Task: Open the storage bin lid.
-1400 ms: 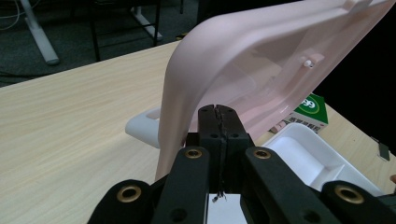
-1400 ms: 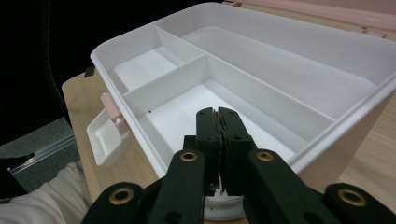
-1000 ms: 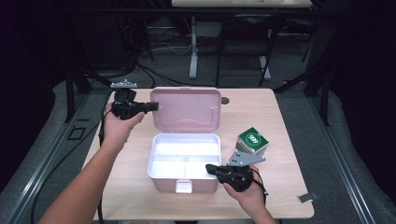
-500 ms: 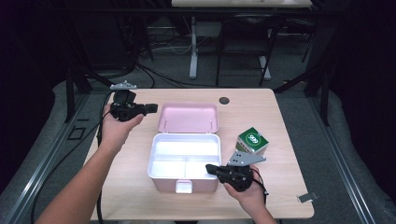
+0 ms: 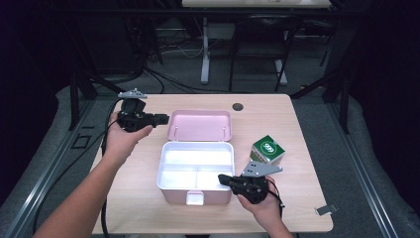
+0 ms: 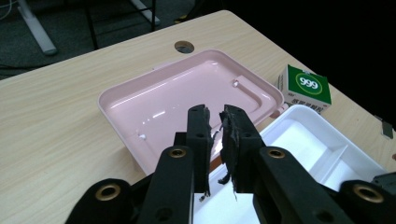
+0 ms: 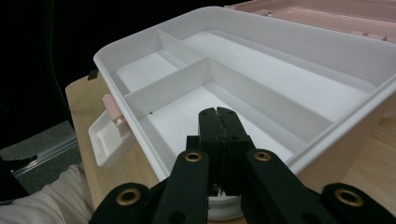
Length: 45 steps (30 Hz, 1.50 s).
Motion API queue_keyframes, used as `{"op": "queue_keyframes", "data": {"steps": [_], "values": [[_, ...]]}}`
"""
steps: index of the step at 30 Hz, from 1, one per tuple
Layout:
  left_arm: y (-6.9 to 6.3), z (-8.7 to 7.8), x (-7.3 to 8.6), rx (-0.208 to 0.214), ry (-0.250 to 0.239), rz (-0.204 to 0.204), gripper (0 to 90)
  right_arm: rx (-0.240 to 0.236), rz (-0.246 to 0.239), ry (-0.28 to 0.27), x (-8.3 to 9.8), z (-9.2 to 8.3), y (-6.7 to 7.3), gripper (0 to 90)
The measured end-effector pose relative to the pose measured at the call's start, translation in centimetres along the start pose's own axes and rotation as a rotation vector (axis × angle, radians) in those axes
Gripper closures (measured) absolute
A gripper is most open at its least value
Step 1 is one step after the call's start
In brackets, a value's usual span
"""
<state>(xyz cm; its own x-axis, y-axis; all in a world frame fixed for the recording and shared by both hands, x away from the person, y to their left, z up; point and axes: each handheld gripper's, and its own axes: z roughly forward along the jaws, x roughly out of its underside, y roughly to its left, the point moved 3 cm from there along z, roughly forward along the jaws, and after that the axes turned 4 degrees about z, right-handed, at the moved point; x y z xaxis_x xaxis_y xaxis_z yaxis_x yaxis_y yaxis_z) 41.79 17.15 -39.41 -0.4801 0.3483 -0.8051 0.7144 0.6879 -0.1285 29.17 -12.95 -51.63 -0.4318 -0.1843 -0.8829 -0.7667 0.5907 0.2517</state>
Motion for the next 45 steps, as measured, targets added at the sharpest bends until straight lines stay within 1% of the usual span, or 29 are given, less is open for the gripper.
{"op": "queue_keyframes", "data": {"steps": [3, 4, 7, 9, 12, 15, 16, 17, 18, 20, 22, 23, 24, 27, 29, 30, 31, 33, 34, 36, 40, 41, 45], "values": [[-0.3, -0.3, 0.0, 0.005, 0.029, 0.027, 76.9, 0.006, -0.008, 0.004, 0.0, 0.0, 0.1, 87.8], [-0.4, -0.4, 0.0, 0.004, 0.040, 0.043, 76.4, 0.007, -0.009, 0.001, 0.0, 0.0, 0.2, 87.2], [-0.9, -0.5, 0.1, 0.005, 0.090, 0.101, 74.2, 0.014, -0.011, 0.014, -0.1, 0.0, 0.2, 86.9], [-1.3, -0.6, 0.1, 0.015, 0.119, 0.137, 73.2, 0.010, -0.010, 0.010, -0.1, 0.0, 0.3, 85.9], [-1.9, -0.5, 0.1, 0.017, 0.165, 0.189, 72.4, 0.014, -0.013, 0.017, -0.3, -0.1, 0.3, 85.5], [-2.6, -0.2, 0.1, 0.022, 0.209, 0.238, 71.8, 0.013, -0.014, -0.003, -0.6, -0.4, 0.4, 85.3], [-2.9, -0.1, 0.1, 0.026, 0.221, 0.258, 71.7, 0.016, -0.014, -0.001, -0.7, -0.6, 0.4, 85.3], [-3.2, 0.0, 0.1, 0.032, 0.234, 0.268, 71.4, 0.019, -0.014, -0.013, -0.8, -0.7, 0.4, 85.2], [-3.5, 0.1, 0.1, 0.038, 0.243, 0.284, 71.4, 0.016, -0.013, -0.011, -0.9, -0.9, 0.4, 85.1], [-4.1, 0.3, 0.1, 0.050, 0.270, 0.322, 71.0, 0.024, -0.011, -0.026, -1.0, -1.2, 0.2, 84.7], [-4.6, 0.6, 0.0, 0.070, 0.289, 0.351, 70.3, 0.029, -0.008, -0.031, -1.1, -1.4, 0.1, 84.4], [-4.9, 0.7, 0.0, 0.078, 0.294, 0.359, 69.9, 0.033, -0.008, -0.025, -1.1, -1.6, 0.0, 84.2], [-5.1, 0.8, 0.0, 0.088, 0.301, 0.367, 69.5, 0.033, -0.004, -0.036, -1.1, -1.6, -0.1, 84.0], [-5.5, 1.2, 0.0, 0.109, 0.321, 0.397, 69.5, 0.041, 0.000, -0.041, -1.1, -1.9, -0.2, 83.4], [-5.7, 1.4, 0.1, 0.118, 0.335, 0.407, 69.6, 0.043, 0.006, -0.044, -1.2, -2.0, -0.4, 82.8], [-5.9, 1.5, 0.1, 0.118, 0.346, 0.415, 69.7, 0.047, 0.006, -0.047, -1.2, -2.1, -0.4, 82.5], [-5.9, 1.6, 0.2, 0.118, 0.361, 0.432, 69.7, 0.050, 0.007, -0.050, -1.2, -2.2, -0.5, 82.2], [-6.0, 1.6, 0.2, 0.121, 0.380, 0.454, 69.6, 0.059, 0.012, -0.044, -1.2, -2.3, -0.7, 81.6], [-6.1, 1.7, 0.1, 0.121, 0.386, 0.460, 69.8, 0.056, 0.015, -0.055, -1.2, -2.3, -0.8, 81.2], [-6.3, 1.7, 0.1, 0.128, 0.397, 0.473, 70.8, 0.061, 0.019, -0.057, -1.2, -2.4, -0.9, 80.5], [-6.7, 1.9, 0.1, 0.133, 0.422, 0.489, 72.3, 0.070, 0.023, -0.050, -1.1, -2.6, -1.1, 79.2], [-6.7, 2.0, 0.1, 0.133, 0.426, 0.497, 72.3, 0.069, 0.025, -0.059, -1.1, -2.5, -1.1, 79.0], [-7.0, 2.5, 0.3, 0.135, 0.460, 0.529, 73.0, 0.076, 0.026, -0.056, -1.0, -2.6, -1.2, 78.2]]}}
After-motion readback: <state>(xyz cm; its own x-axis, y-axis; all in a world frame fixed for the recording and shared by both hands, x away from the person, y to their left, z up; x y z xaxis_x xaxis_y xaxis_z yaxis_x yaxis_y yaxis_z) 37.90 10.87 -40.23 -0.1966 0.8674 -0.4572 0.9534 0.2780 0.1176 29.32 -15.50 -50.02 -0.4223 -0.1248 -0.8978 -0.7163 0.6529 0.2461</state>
